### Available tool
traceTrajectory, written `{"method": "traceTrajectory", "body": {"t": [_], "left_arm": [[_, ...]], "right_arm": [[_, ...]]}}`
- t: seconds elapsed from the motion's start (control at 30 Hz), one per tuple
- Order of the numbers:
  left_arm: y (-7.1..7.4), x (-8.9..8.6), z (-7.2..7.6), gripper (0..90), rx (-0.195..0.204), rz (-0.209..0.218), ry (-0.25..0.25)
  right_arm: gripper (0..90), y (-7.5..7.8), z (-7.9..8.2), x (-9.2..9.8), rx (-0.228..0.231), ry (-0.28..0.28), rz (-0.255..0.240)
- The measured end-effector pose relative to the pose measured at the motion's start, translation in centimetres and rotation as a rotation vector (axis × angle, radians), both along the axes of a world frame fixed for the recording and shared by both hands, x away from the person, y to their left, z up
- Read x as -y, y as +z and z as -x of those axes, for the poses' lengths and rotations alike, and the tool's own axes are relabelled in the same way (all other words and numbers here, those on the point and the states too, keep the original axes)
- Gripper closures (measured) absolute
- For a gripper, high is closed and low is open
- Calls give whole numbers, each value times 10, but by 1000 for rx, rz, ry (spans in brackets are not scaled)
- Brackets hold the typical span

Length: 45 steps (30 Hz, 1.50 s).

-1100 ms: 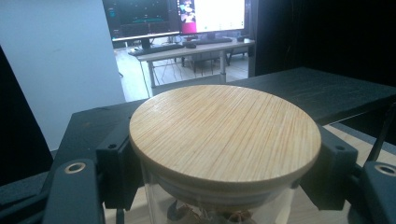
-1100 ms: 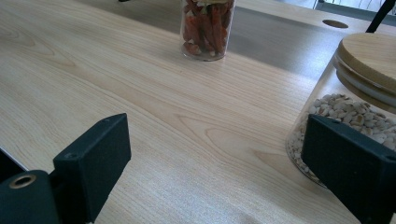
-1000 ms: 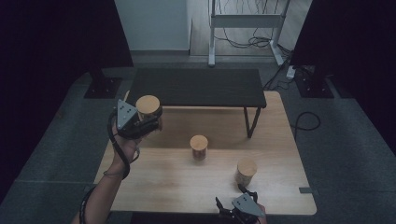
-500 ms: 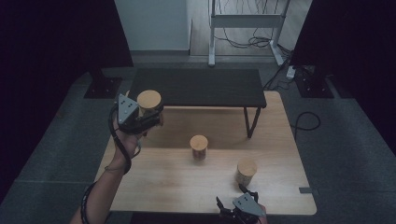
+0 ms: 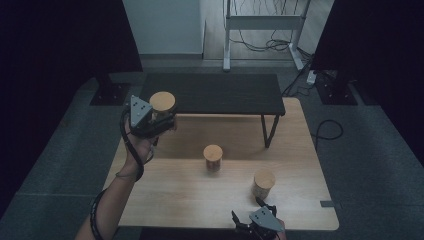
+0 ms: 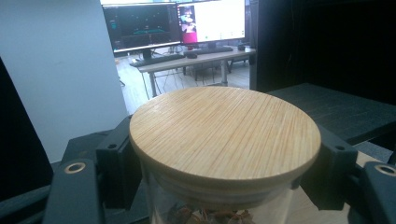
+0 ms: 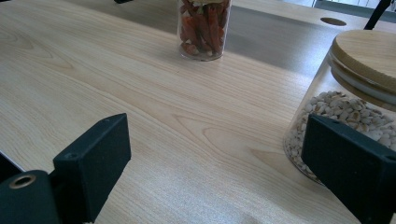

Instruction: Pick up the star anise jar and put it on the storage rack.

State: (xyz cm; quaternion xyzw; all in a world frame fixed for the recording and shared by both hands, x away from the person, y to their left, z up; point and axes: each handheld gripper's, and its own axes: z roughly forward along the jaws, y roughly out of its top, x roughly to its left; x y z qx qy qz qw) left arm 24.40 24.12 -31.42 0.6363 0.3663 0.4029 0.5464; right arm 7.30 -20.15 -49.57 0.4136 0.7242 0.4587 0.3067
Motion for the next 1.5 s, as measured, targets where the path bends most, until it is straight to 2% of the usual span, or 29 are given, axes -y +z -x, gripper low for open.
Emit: {"method": "traceTrajectory", "body": {"t": [0.3, 1.0, 1.5], "left_arm": [[2, 3, -4, 261, 2, -5, 2], [14, 8, -10, 261, 37, -17, 6], [20, 8, -21, 261, 50, -28, 23]], "right_arm": [[78, 0, -1, 1, -2, -2, -6], [78, 0, 1, 2, 3, 4, -6], [77, 0, 0, 1, -3, 13, -11]]}}
